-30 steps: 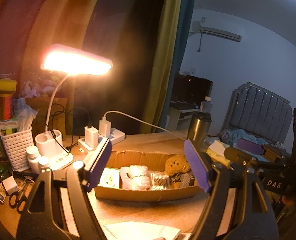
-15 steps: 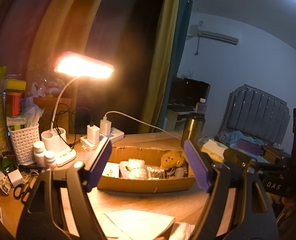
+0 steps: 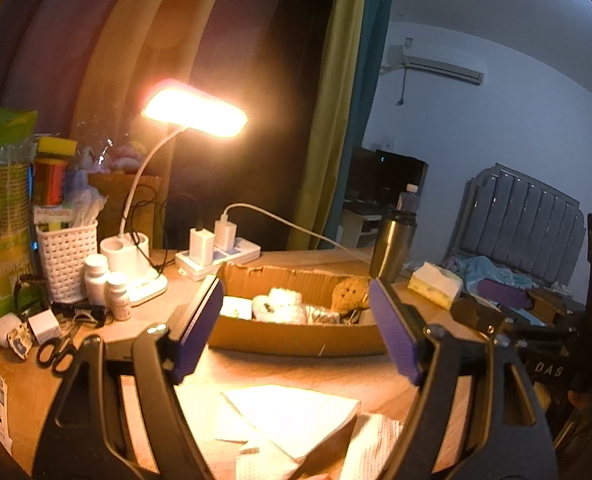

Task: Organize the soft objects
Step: 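Withdraw both open tools from the box toward the white paper towels, then grasp a folded white paper towel with the right tool while the left tool grasps another towel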

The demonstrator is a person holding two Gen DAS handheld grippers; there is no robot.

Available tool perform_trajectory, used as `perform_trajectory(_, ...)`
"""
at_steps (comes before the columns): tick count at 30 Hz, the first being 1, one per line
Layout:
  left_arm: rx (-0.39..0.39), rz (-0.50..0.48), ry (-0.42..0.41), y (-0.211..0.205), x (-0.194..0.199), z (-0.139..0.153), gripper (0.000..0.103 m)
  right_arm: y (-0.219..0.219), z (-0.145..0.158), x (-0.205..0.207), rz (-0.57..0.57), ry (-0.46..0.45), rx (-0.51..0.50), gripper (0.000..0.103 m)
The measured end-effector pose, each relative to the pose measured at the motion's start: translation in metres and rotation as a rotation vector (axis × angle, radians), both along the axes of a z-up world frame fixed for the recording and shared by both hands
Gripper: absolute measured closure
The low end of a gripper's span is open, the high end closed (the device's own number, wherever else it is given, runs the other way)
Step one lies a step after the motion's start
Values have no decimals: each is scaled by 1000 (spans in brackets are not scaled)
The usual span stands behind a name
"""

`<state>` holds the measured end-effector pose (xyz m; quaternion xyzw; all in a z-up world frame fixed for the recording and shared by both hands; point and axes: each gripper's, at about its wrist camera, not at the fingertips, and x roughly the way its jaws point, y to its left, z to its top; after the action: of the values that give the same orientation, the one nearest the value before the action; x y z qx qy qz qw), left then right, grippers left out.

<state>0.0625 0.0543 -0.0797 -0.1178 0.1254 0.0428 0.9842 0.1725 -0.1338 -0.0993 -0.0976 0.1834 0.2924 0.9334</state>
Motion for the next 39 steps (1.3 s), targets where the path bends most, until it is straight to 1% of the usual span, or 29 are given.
perform_trajectory(10,-6,3,24,4,-11,-15,27,5,-18,-10,9,36,-14,34)
perform_trajectory(15,-22,14,36,6,-16,-24,27,12,-32,-12,19,68,-40,34)
perform_trajectory(22,-44,10,74,6,-20,-39,27,17,-54,-14,30,118,-63,34)
perform_trajectory(31,-52,13,152,5,-20,-64,27,17,-81,-18,48,190,-86,34)
perform_trajectory(39,-59,23,229,0,-15,-80,27,28,-114,-20,95,280,-153,34)
